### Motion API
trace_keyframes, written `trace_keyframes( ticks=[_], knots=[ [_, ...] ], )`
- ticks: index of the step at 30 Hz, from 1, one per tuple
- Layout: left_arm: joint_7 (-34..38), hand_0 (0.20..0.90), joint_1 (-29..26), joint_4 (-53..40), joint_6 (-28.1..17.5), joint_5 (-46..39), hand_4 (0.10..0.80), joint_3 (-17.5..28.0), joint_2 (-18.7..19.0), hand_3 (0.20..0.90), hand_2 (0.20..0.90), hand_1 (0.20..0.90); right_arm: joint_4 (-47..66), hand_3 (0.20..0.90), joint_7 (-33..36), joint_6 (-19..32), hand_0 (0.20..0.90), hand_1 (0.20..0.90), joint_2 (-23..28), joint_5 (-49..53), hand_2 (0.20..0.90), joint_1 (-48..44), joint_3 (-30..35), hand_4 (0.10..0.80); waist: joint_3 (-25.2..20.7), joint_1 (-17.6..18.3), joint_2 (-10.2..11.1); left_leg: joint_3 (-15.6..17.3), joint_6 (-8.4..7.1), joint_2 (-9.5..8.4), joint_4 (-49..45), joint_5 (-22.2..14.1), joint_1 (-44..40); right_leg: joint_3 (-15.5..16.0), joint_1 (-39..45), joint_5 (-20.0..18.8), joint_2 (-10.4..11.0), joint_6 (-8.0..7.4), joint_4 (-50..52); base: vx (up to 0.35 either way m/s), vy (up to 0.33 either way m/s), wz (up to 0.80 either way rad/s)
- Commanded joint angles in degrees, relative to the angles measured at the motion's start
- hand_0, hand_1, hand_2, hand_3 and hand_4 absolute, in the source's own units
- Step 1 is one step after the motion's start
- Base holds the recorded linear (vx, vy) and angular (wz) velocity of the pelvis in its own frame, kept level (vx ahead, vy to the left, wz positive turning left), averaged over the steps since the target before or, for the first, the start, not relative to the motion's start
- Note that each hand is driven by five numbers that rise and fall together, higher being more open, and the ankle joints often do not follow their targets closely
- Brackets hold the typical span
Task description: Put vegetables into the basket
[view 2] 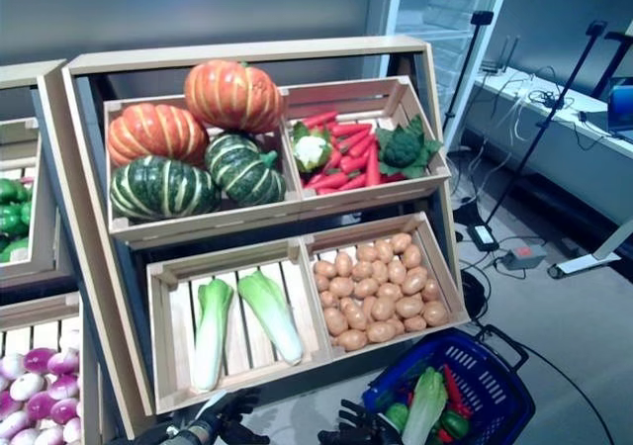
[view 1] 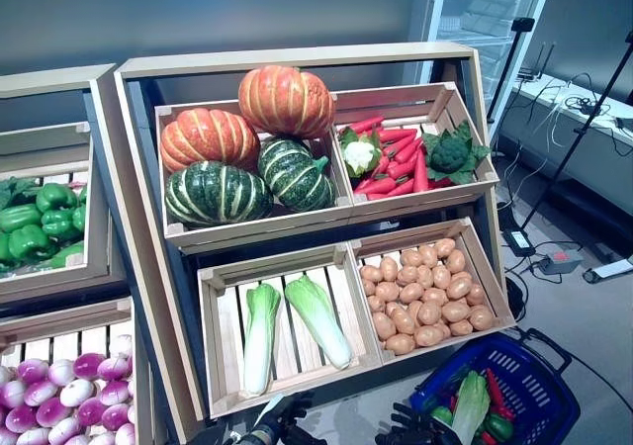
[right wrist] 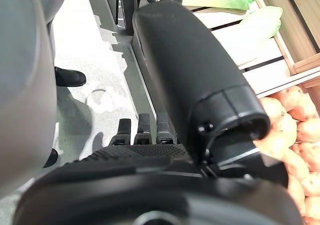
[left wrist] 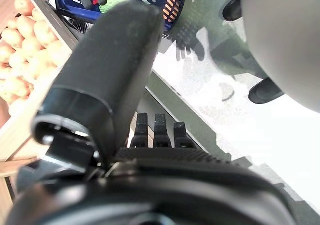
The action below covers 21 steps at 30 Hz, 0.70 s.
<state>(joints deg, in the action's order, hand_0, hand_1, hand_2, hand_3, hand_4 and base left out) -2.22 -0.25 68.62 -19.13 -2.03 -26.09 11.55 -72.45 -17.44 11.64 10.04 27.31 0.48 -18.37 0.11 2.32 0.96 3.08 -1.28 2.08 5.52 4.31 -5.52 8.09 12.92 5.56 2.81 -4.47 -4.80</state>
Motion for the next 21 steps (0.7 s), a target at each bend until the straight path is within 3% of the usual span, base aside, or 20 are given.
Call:
trace_keyframes(
  ticks=[1, 13, 18, 21],
  knots=[
    [-0.1, 0.900, -4.2, 3.0, -3.9, -0.3, 0.800, -0.7, -2.1, 0.900, 0.900, 0.900, -3.2, 0.900, -1.1, 2.0, 0.900, 0.900, -0.6, -2.7, 0.900, -5.1, 0.5, 0.800, 2.1, -0.9, -0.6, 2.0, 3.70, -2.90, -0.5, -7.7, -4.1, -1.4, -3.9, -5.2, -2.1, 2.32, -0.2, 0.000, 0.000, 0.00],
    [-2.8, 0.900, -4.5, 2.6, -5.1, -0.7, 0.800, -1.6, -2.1, 0.900, 0.900, 0.900, -2.7, 0.900, -1.2, 1.5, 0.900, 0.900, -0.3, -2.1, 0.900, -5.4, 0.4, 0.800, 2.4, -1.0, -0.4, 1.9, 3.67, -2.77, -0.5, -7.6, -3.9, -1.4, -4.0, -5.3, -2.1, 2.39, -0.2, 0.000, 0.000, 0.00],
    [-3.1, 0.900, -4.8, 1.6, -8.5, -1.4, 0.800, -2.2, -1.8, 0.900, 0.900, 0.900, -2.2, 0.900, -2.0, 2.2, 0.900, 0.900, -0.2, -1.3, 0.900, -5.4, 0.2, 0.800, 2.8, -0.8, -0.5, 2.0, 3.65, -2.74, -0.5, -7.6, -4.0, -1.7, -4.0, -5.3, -2.1, 2.42, -0.2, 0.000, 0.000, 0.00],
    [-2.6, 0.900, -5.2, -0.9, -12.4, -1.6, 0.800, -3.0, -0.7, 0.900, 0.900, 0.900, -0.1, 0.900, -4.8, 5.5, 0.900, 0.900, 0.4, 1.7, 0.900, -5.6, 0.3, 0.800, 3.1, -0.7, -0.7, 2.0, 3.52, -2.70, -0.5, -7.6, -4.0, -1.7, -4.0, -5.3, -2.2, 2.36, -0.2, 0.000, 0.000, 0.00]
  ],
)
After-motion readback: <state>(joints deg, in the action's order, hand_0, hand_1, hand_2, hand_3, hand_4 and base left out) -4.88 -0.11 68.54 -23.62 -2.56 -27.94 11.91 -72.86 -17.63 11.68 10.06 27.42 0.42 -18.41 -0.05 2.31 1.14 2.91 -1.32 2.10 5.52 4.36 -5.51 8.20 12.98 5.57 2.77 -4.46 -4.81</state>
